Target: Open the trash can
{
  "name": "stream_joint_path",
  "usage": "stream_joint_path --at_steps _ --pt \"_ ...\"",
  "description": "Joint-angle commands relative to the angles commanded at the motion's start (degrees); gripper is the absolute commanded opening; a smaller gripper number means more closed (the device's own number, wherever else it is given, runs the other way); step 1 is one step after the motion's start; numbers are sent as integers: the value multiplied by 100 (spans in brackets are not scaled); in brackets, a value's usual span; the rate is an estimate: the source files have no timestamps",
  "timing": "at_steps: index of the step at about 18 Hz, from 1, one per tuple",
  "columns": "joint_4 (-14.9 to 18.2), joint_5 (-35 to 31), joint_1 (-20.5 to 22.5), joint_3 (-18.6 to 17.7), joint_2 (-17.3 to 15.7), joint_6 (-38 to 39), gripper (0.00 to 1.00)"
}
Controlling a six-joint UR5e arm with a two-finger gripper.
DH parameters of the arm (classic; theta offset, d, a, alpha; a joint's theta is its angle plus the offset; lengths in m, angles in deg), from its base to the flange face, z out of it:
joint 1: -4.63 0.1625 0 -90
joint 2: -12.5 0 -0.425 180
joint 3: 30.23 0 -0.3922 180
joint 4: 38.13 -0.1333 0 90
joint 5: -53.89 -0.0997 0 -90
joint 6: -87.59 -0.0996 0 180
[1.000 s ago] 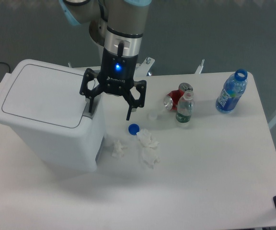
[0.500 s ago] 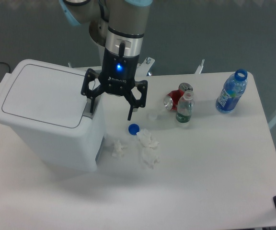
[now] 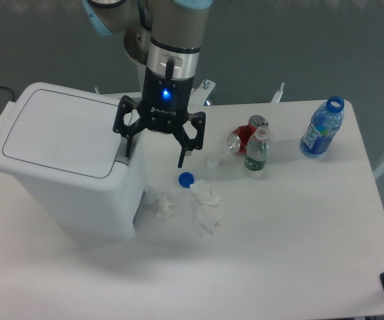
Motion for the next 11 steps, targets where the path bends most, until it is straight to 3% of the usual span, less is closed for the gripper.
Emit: stream_joint_path --at_steps 11 --pt "-18 0 0 0 9 -52 100"
